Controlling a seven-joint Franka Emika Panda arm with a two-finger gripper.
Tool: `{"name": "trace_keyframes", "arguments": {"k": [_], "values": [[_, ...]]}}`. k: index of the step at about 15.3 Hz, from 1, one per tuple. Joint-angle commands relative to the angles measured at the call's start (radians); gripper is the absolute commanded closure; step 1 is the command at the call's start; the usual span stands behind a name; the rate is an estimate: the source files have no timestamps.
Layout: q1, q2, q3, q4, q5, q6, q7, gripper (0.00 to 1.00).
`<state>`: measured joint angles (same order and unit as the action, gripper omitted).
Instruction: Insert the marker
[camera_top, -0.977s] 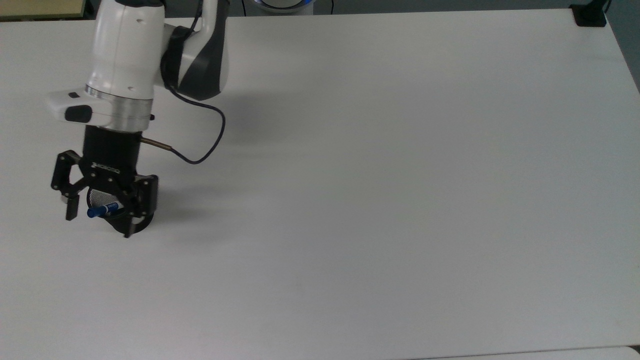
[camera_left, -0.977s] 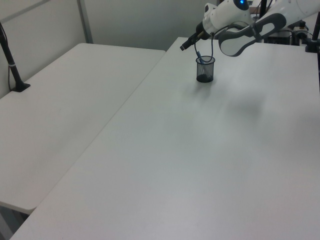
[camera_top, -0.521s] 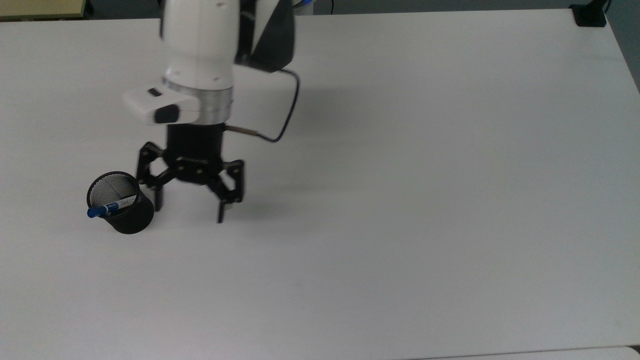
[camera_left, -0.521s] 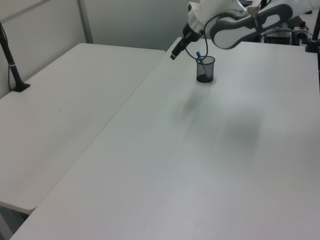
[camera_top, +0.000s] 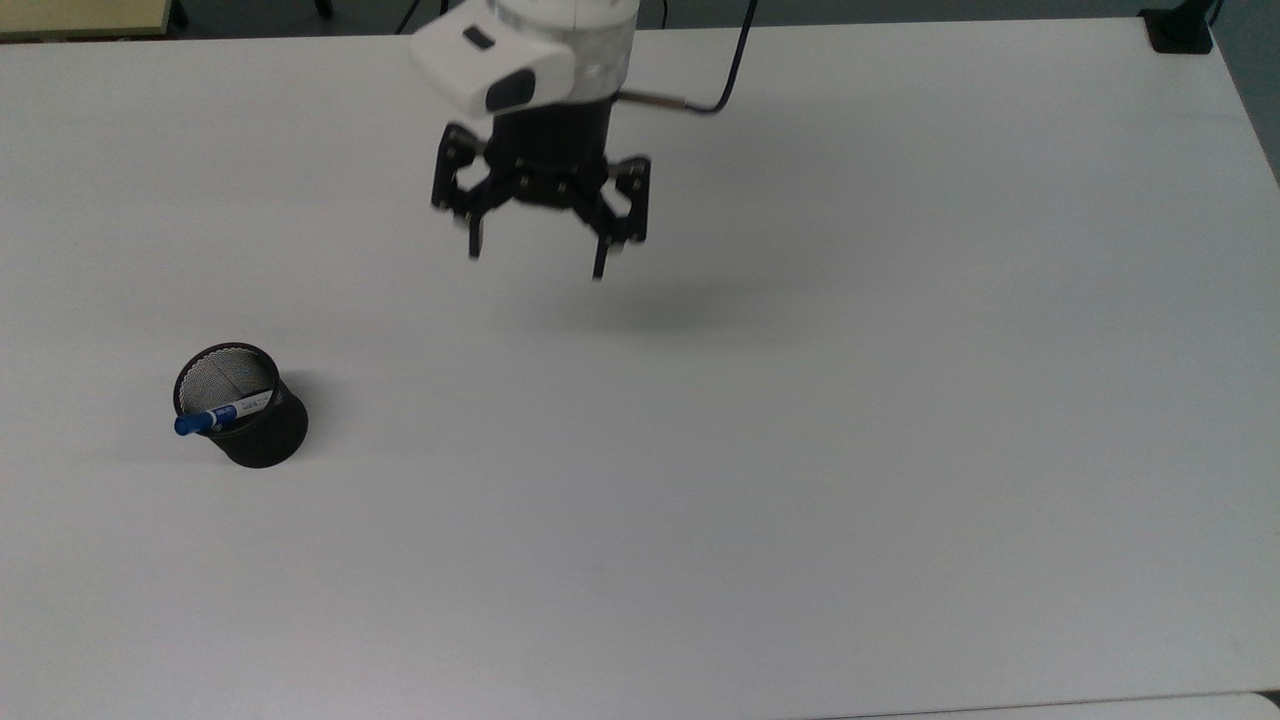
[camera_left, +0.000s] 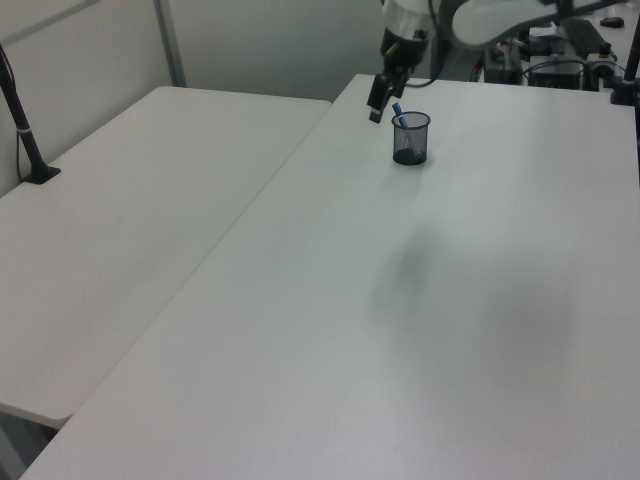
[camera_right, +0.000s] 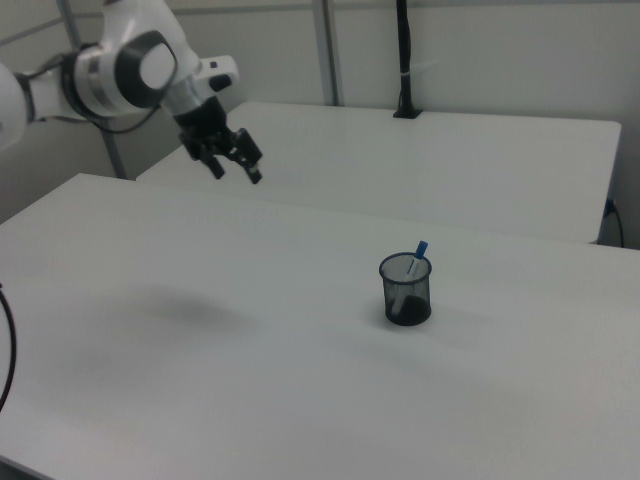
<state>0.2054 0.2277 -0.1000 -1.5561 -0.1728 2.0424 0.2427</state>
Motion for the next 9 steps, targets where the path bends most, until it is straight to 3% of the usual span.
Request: {"name": "trace_keyframes", "arguments": {"k": [1, 3, 6, 9], "values": [[0.034, -0.114, -0.010, -0.047, 0.032, -0.241, -0.020, 0.00], [0.040, -0.148, -0.010, -0.061, 0.042, -0.300, -0.083, 0.00], [0.008, -0.180, -0.010, -0.070, 0.120, -0.338, -0.115, 0.00], [-0.112, -0.217, 0.063, -0.070, 0.142, -0.367, -0.121, 0.00]]}}
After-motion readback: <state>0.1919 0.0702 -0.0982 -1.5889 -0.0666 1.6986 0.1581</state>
